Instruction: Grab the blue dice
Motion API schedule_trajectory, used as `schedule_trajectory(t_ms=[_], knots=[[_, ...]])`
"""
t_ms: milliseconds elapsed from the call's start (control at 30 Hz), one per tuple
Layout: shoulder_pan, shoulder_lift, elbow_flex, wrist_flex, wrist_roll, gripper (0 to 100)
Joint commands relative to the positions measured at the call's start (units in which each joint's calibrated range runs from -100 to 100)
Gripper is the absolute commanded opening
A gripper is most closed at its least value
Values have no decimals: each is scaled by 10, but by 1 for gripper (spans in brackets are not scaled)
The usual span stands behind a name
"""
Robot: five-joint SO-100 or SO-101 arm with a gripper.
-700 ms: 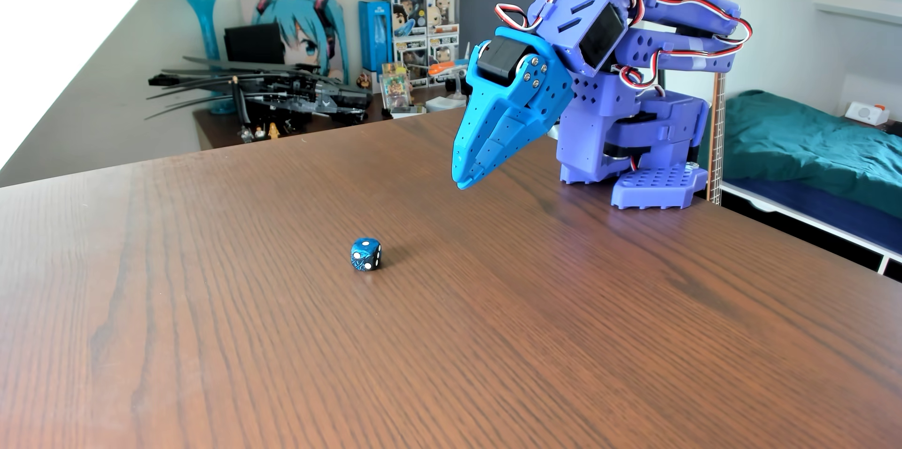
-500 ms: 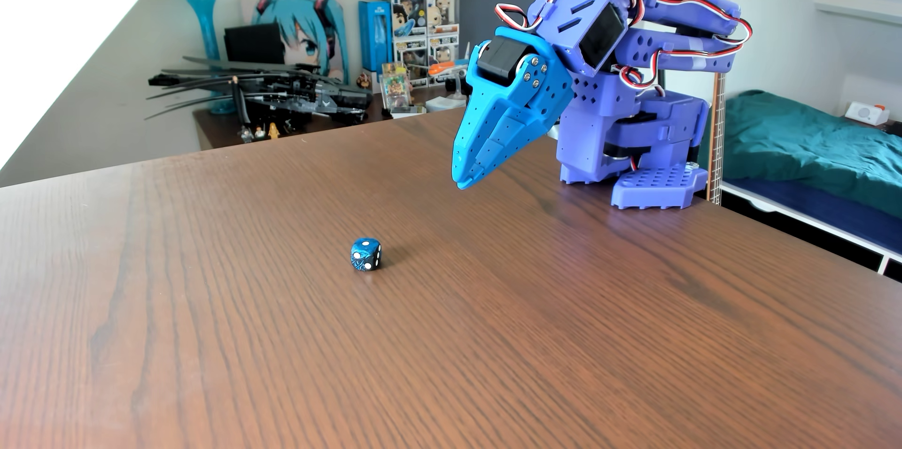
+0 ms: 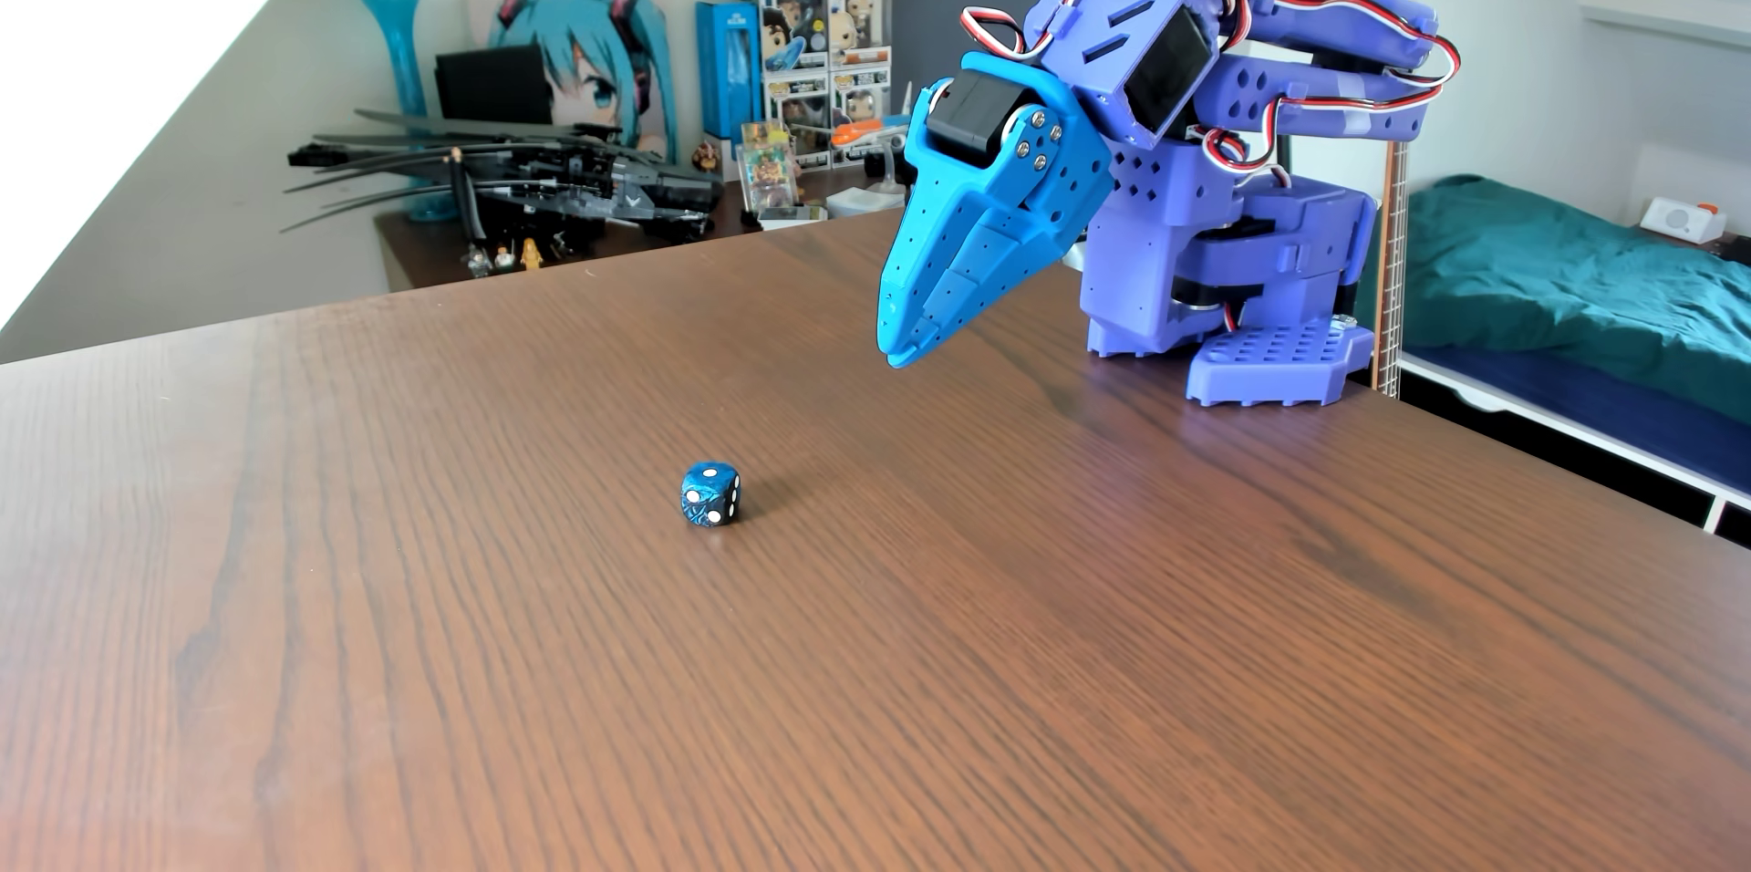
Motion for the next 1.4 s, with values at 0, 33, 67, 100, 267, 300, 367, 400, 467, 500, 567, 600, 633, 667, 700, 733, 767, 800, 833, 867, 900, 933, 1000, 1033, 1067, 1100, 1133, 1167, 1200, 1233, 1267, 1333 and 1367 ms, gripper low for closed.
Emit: schedule_trajectory(t_ms=[0,33,67,100,267,300,367,400,467,500,567,600,633,667,700,733,767,800,833,867,900,933,1000,1033,1067,1100,1133,1167,1200,1233,1267,1333,1367], knots=[[4,-6,-12,-3,0,2],[4,-6,-12,-3,0,2],[4,-6,-12,-3,1,2],[4,-6,-15,-3,1,2],[29,3,-94,-1,44,2],[31,3,-115,-1,52,2],[31,6,-166,-1,66,2],[29,19,-197,3,72,2],[27,72,-282,18,83,2],[22,113,-332,29,84,2],[13,218,-443,58,85,2],[13,275,-499,79,85,2],[13,334,-557,104,86,2],[13,384,-608,129,86,2],[11,436,-660,157,86,2],[2,487,-711,187,86,2],[-10,533,-761,214,86,2],[-22,576,-804,237,86,2],[-33,621,-845,258,86,2],[-44,660,-879,275,86,2],[-53,700,-908,288,86,2],[-59,746,-932,294,86,2],[-60,830,-954,294,82,2],[-59,867,-956,291,82,2],[-51,896,-954,287,81,2],[-43,921,-947,279,81,2],[-36,939,-939,271,81,2],[-29,952,-929,258,81,2],[-23,959,-914,243,81,2],[-18,961,-897,225,81,3],[-14,960,-880,210,81,5],[-14,960,-844,176,85,10],[-14,960,-828,159,86,13]])
